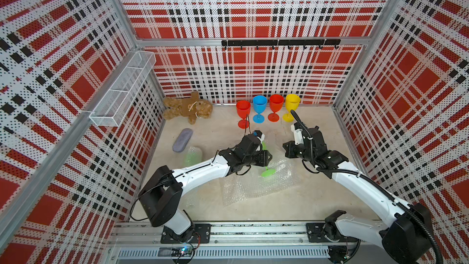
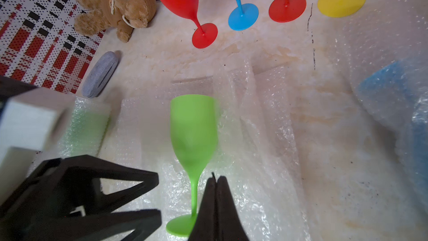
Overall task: Unpack wine glasses from bubble wrap
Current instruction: Unwrap the bubble wrap.
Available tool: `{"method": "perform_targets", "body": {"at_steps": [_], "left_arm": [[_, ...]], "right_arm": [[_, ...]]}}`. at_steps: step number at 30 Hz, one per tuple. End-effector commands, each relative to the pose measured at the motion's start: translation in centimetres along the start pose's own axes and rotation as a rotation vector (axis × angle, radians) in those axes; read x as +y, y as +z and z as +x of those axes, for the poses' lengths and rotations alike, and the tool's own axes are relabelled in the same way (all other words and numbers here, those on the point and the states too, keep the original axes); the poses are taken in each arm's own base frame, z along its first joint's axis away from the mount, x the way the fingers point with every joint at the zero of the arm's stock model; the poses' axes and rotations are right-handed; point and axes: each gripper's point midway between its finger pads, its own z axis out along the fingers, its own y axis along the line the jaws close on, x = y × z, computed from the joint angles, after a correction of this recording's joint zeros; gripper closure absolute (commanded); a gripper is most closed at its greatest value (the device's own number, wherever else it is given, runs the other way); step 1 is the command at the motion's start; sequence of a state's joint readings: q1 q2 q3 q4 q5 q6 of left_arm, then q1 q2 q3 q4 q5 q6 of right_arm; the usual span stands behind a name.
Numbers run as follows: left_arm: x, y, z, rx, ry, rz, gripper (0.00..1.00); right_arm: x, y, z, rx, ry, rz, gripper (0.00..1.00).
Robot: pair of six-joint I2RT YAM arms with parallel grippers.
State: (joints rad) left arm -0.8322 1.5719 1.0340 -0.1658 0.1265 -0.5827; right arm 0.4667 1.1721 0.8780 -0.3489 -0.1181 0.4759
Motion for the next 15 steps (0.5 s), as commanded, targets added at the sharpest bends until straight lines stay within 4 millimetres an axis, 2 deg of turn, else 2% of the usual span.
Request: {"method": "perform_targets", "body": {"at_steps": [1,4,8,10,12,15], "left_arm": [[1.6,-0.5,0.8,0.008,-0.001,-0.030,0.51],[3.2,-1.3,1.6,0.008,-0.019,-0.055,0.51],[5.9,-2.0,2.7,0.017,-0.060,-0.104,0.50],[8.0,-2.1,3.5,0.029,-0.084,-0.174,0.46],[9.7,-1.9,4.5,0.052,-0.110,-0.225,0.46],[11.6,-1.7,5.6,0.096,-0.111,-0.307,0.46]], "right_arm": [[1.4,0.6,0.1,0.033,0.002,-0.063,1.00],[2.4,2.0,1.2,0.084,-0.032,-0.083,0.98],[3.6,4.4,2.6,0.161,-0.102,-0.063,0.84],[3.6,5.7,3.1,0.197,-0.118,-0.033,0.79],[3.1,6.8,3.3,0.215,-0.122,0.013,0.77],[1.0,8.1,3.1,0.201,-0.111,0.131,0.75]]}}
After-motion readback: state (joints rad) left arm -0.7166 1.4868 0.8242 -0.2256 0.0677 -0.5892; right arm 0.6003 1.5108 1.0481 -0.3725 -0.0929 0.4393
